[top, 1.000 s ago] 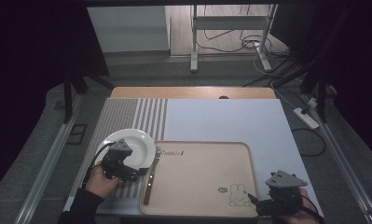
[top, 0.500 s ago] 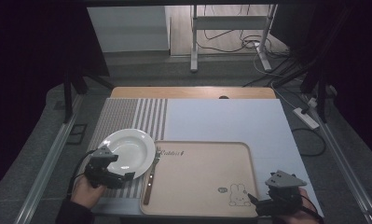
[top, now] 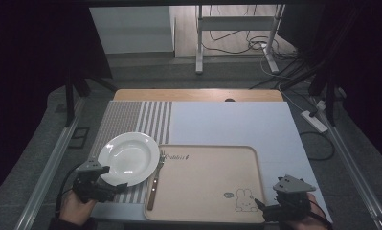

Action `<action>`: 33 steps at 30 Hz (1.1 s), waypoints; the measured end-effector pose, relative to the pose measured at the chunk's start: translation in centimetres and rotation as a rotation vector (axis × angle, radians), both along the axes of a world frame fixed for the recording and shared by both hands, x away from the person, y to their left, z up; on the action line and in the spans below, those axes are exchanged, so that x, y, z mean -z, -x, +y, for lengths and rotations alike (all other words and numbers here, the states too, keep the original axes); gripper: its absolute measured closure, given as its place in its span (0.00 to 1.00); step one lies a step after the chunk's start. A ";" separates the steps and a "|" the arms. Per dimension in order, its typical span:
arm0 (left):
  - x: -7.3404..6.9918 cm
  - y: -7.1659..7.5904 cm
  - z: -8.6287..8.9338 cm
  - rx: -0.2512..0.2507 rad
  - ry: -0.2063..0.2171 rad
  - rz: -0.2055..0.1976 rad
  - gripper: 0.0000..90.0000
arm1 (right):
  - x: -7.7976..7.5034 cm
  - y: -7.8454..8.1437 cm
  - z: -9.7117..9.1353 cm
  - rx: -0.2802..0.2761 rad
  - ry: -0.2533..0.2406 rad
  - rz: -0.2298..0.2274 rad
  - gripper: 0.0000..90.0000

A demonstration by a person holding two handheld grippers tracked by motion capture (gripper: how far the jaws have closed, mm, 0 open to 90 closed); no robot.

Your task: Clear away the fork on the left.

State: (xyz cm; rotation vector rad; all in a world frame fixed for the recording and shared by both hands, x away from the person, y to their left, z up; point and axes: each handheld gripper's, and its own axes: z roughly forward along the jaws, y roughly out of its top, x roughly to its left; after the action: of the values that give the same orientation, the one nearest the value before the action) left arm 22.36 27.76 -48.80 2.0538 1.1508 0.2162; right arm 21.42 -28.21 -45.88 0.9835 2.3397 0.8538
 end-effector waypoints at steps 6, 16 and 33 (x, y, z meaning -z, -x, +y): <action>0.1 1.0 0.8 -0.025 0.005 -0.004 0.00 | 0.0 0.0 -0.1 0.006 -0.007 0.000 0.00; 0.4 2.4 1.6 -0.050 0.005 -0.006 0.00 | -0.1 0.0 -0.2 0.016 -0.027 0.000 0.00; 0.2 3.7 1.8 -0.085 -0.047 -0.028 0.00 | -0.2 -0.3 -0.9 0.071 -0.086 0.010 0.00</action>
State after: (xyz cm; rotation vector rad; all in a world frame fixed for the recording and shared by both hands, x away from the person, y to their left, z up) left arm 18.62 29.59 -49.04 2.0380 1.2280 0.3148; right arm 21.70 -29.08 -45.63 1.1017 2.2781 0.9298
